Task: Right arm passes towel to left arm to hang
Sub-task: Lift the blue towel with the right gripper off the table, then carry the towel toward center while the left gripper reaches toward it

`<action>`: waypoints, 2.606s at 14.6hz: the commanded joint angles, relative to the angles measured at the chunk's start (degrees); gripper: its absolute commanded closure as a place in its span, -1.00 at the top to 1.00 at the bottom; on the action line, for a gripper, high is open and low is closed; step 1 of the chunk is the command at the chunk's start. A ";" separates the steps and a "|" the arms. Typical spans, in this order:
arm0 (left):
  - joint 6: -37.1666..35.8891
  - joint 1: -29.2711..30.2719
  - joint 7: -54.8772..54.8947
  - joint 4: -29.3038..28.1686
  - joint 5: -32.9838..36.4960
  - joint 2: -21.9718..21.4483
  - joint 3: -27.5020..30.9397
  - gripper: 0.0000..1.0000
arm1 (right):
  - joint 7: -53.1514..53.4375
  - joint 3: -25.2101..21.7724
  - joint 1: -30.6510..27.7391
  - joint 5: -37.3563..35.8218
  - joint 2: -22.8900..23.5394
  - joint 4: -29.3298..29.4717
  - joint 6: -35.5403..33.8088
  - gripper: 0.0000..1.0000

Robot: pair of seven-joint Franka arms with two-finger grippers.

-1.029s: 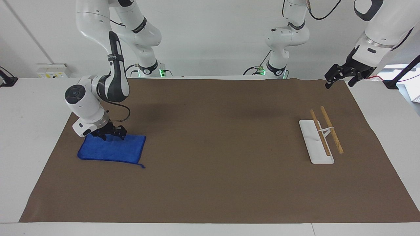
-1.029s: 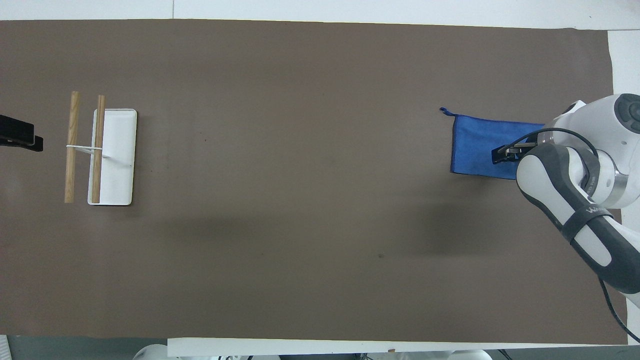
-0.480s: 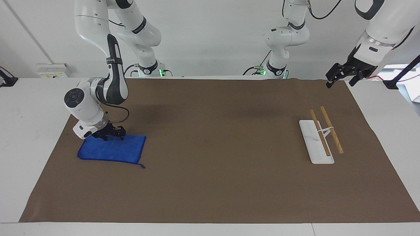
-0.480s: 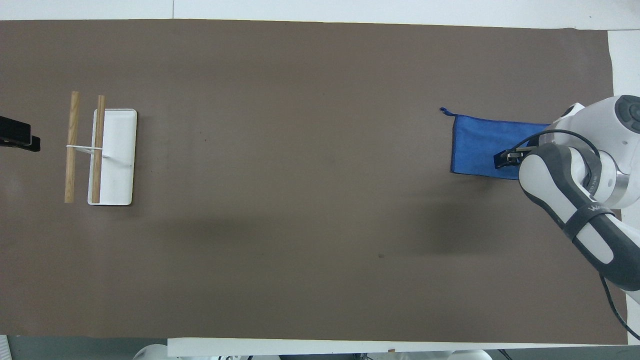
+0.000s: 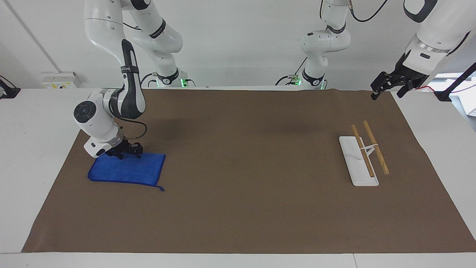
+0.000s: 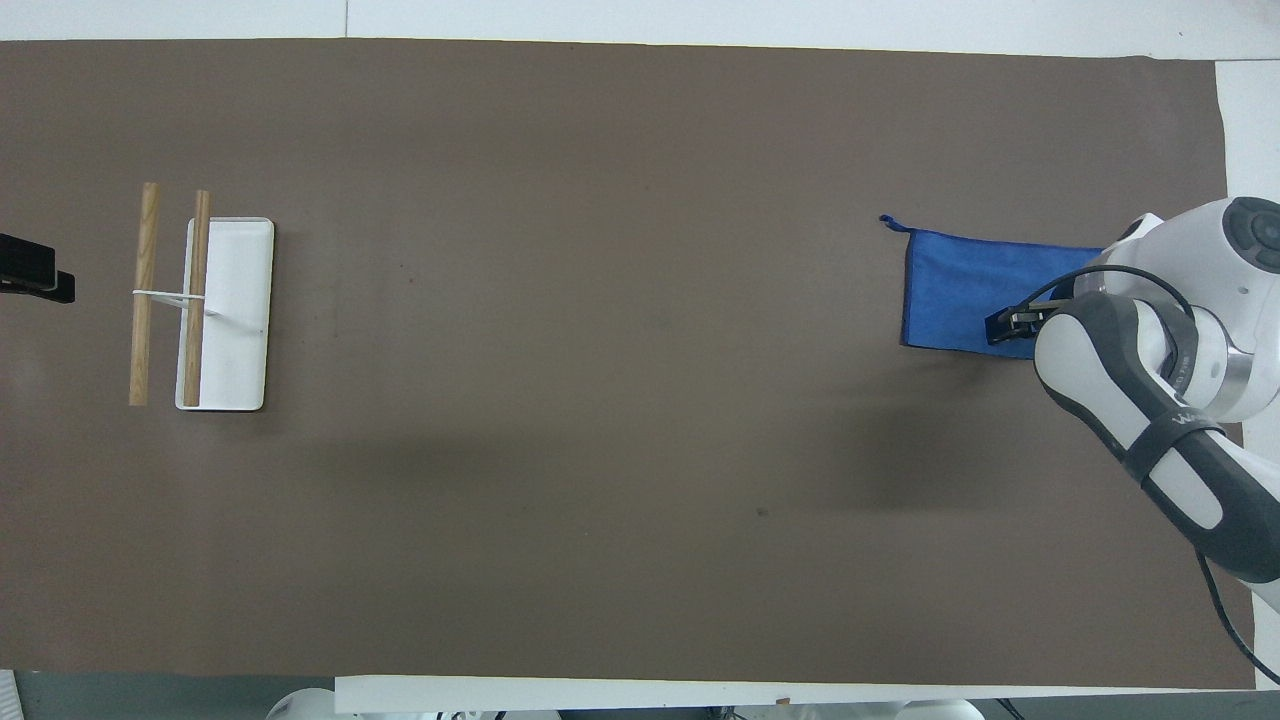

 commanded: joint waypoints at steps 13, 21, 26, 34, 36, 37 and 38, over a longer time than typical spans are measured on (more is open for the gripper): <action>-1.76 0.67 2.32 -0.41 2.97 -0.98 -0.73 1.00 | -0.54 1.14 5.76 8.48 -1.63 15.95 -22.69 -1.00; 2.88 -2.23 -11.79 -5.85 1.84 -3.00 -1.34 1.00 | 32.89 1.40 16.82 42.41 -3.12 22.84 -28.71 -1.00; 13.68 -8.80 -43.07 -11.20 -2.92 -2.47 -1.34 1.00 | 53.30 1.40 23.43 58.07 -3.30 22.57 -22.57 -1.00; 24.69 -20.51 -68.86 -16.49 -3.18 -2.21 -3.26 0.99 | 68.18 1.40 34.06 65.39 -3.03 22.13 -8.50 -1.00; 27.31 -20.34 -72.81 -16.58 -3.18 -1.69 -5.47 0.99 | 70.03 1.40 35.29 65.39 -2.95 22.13 -7.27 -1.00; 28.46 -20.42 -74.05 -16.76 -3.18 -0.72 -6.08 0.99 | 70.04 1.40 36.17 65.48 -2.94 22.13 -7.09 -1.00; 29.26 -20.43 -74.84 -16.76 -3.18 -0.11 -6.70 0.99 | 70.12 1.40 36.27 65.48 -2.94 22.05 -6.39 -1.00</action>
